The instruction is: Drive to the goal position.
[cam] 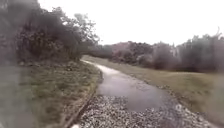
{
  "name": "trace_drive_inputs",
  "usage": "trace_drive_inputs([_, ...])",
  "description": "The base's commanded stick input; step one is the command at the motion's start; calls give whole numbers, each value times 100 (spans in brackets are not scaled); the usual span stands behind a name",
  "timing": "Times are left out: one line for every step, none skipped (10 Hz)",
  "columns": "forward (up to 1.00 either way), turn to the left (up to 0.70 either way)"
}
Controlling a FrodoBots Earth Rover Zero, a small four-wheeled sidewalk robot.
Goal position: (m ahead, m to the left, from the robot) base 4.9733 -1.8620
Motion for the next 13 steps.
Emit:
trace_drive_inputs([70,0])
trace_drive_inputs([70,0])
trace_drive_inputs([70,0])
trace_drive_inputs([70,0])
trace_drive_inputs([70,0])
trace_drive_inputs([70,0])
trace_drive_inputs([70,0])
trace_drive_inputs([70,0])
trace_drive_inputs([70,0])
trace_drive_inputs([70,0])
trace_drive_inputs([70,0])
trace_drive_inputs([70,0])
trace_drive_inputs([70,0])
